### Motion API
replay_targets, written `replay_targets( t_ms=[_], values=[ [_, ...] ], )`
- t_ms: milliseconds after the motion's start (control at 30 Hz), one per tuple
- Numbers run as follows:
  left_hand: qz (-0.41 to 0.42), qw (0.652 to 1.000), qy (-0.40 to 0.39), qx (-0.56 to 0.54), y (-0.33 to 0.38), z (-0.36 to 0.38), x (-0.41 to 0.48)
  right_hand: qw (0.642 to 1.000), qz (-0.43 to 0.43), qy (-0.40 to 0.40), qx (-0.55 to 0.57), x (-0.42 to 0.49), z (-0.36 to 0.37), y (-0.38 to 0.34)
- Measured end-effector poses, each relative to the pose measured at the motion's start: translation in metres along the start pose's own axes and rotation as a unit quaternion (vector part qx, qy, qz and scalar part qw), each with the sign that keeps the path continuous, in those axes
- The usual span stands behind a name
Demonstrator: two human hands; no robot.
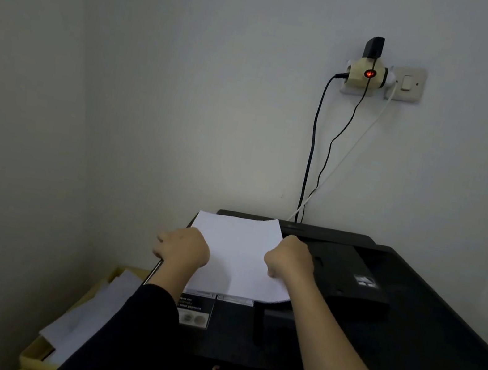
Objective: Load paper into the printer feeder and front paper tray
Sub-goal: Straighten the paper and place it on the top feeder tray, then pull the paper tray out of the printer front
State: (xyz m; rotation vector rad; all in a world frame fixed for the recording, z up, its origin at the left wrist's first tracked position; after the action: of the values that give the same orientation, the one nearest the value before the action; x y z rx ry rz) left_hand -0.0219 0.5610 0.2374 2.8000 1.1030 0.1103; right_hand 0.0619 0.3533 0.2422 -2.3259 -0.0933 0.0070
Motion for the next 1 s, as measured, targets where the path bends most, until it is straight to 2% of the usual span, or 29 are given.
replay_targets(
  t_ms=[133,233,333,400,533,600,667,733,767,833,933,1000],
  values=[
    [-0.002,1.000,0.008,-0.013,0.001,-0.004,-0.009,0.999,-0.022,0.031,0.002,-0.009,-0.006,0.000],
    [0.078,0.988,0.095,-0.091,0.022,-0.022,-0.028,0.995,-0.073,0.062,0.042,-0.024,-0.020,-0.006],
    [0.178,0.935,0.223,-0.209,0.038,-0.044,-0.074,0.970,-0.172,0.128,0.116,-0.057,-0.045,-0.008],
    [0.223,0.900,0.273,-0.256,0.043,-0.046,-0.110,0.947,-0.216,0.185,0.149,-0.087,-0.061,0.003],
    [0.280,0.857,0.293,-0.319,0.044,-0.020,-0.172,0.896,-0.279,0.285,0.197,-0.143,-0.073,0.038],
    [0.310,0.834,0.310,-0.334,0.040,-0.005,-0.198,0.860,-0.315,0.356,0.185,-0.172,-0.074,0.058],
    [0.356,0.795,0.339,-0.356,0.034,0.013,-0.223,0.829,-0.343,0.413,0.158,-0.198,-0.067,0.081],
    [0.394,0.765,0.346,-0.372,0.029,0.040,-0.246,0.817,-0.349,0.438,0.135,-0.217,-0.050,0.108],
    [0.406,0.765,0.333,-0.373,0.027,0.058,-0.253,0.824,-0.336,0.437,0.132,-0.222,-0.039,0.124],
    [0.399,0.792,0.266,-0.377,0.026,0.105,-0.257,0.854,-0.286,0.409,0.149,-0.223,-0.012,0.158],
    [0.326,0.855,0.121,-0.385,0.024,0.182,-0.250,0.901,-0.157,0.369,0.167,-0.216,0.031,0.216],
    [0.258,0.886,0.026,-0.385,0.022,0.222,-0.247,0.918,-0.039,0.345,0.192,-0.212,0.056,0.256]
  ],
)
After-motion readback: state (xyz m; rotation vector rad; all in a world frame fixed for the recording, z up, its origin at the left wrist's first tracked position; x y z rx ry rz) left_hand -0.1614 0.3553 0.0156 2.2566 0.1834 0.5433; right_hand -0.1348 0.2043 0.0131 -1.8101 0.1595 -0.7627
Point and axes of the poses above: each hand's wrist, its own x-axis towards the middle knuckle, its own z-axis out of the palm, y = z × x, the point moved 10 cm from there along x, towards the middle knuckle, and after that the axes turned 10 degrees about x, right-handed, at the moved point
